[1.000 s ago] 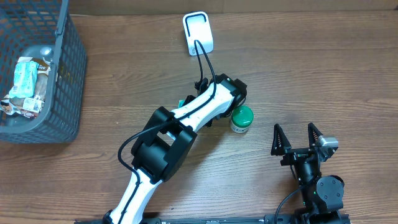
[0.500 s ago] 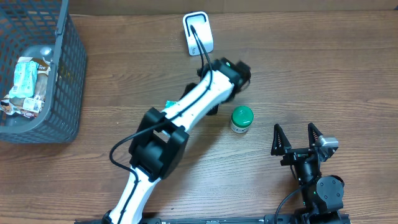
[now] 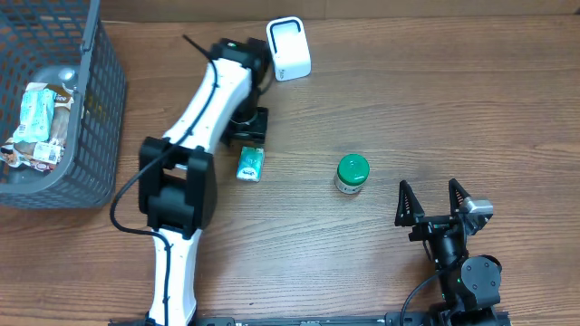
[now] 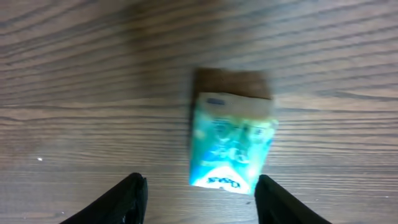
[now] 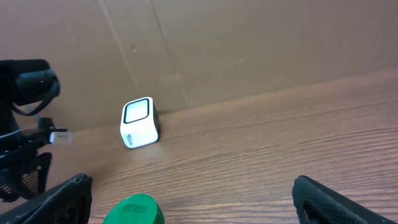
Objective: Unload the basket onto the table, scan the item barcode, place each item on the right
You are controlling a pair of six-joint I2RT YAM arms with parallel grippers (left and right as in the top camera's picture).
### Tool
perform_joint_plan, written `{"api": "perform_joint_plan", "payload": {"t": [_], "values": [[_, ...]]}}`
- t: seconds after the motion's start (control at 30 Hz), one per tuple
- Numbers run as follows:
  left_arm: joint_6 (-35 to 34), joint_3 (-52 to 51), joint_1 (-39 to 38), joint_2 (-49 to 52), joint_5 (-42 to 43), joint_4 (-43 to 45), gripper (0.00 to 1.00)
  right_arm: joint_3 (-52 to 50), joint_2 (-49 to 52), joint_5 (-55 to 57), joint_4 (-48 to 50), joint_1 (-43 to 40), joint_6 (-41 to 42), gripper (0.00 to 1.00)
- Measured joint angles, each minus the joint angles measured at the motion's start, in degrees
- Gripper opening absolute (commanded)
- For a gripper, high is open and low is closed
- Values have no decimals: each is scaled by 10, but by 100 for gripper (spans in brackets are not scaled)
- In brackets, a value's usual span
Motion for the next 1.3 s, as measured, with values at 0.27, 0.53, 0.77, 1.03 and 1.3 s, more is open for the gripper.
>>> {"api": "perform_joint_plan", "payload": {"t": [0.27,0.53,0.77,1.03,1.3], "values": [[53,-23,29,0,37,5,40,0,0,0,0,0,0,100],[103,-69,55,0,112,30,37,0,0,0,0,0,0,100],[113,-115,77,0,143,78,35,0,0,0,0,0,0,100],[117,-148,77,-3,193,115,4,0,0,0,0,0,0,100],[119,-154,77,-15,196,114,4,0,0,0,0,0,0,100]]}}
